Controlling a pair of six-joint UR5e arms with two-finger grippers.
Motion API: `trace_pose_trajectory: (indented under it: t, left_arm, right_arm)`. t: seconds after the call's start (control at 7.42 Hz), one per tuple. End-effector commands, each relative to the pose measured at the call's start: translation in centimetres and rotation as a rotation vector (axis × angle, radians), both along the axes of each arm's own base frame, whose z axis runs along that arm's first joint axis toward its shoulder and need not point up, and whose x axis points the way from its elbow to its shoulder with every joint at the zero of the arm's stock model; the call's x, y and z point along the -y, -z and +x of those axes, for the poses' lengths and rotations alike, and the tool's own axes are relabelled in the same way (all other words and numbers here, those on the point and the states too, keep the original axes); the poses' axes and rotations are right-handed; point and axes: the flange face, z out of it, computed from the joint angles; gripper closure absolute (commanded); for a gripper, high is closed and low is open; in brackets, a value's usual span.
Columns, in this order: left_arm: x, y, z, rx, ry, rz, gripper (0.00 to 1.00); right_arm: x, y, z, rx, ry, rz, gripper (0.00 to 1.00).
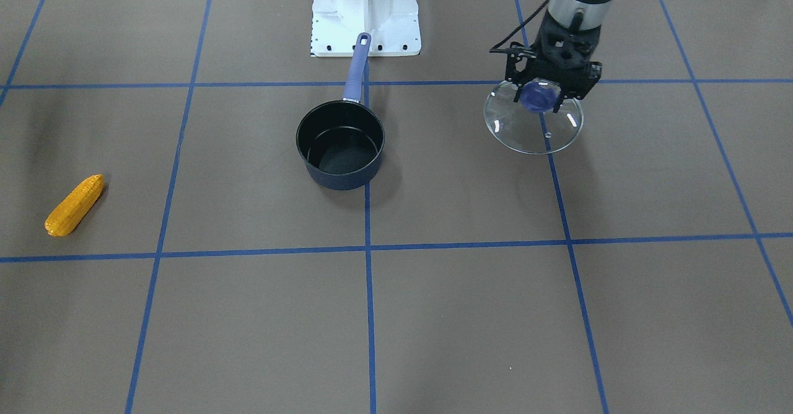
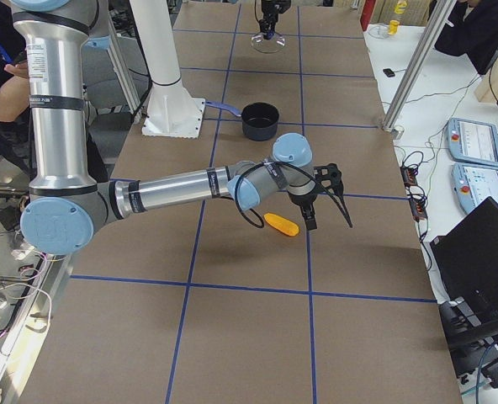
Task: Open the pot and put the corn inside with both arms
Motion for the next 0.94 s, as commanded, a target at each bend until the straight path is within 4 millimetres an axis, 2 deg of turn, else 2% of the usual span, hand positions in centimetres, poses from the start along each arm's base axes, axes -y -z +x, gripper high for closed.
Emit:
trace_pose_trajectory:
  t: [0.0, 0.13, 0.4, 0.67, 0.81]
  left_arm:
    - [-2.5, -12.0, -7.0, 0.005, -0.108, 0.06, 0.94]
    - [-3.8, -16.6, -7.8, -0.03, -0.106, 0.085, 0.94]
    - [-5.3, -19.1, -8.1, -0.11, 0.031, 0.037, 0.94]
    - [-6.2, -24.4, -8.4, -0.118, 0.03, 0.043, 0.93]
    - [-6.3, -26.0, -8.5, -0.113, 0.032, 0.04, 0.92]
  right_arm:
    - [0.0, 0.0, 0.0, 0.0, 0.0, 0.0, 0.0]
    - [-0.1, 0.0, 0.0, 0.001, 0.001, -0.001, 0.0]
    - [-0.2, 0.1, 0.0, 0.002, 0.001, 0.002, 0.0]
    - [-0.2, 0.1, -0.1, 0.002, 0.002, 0.002, 0.0]
    - [-0.2, 0.0, -0.1, 0.002, 0.002, 0.001, 0.0]
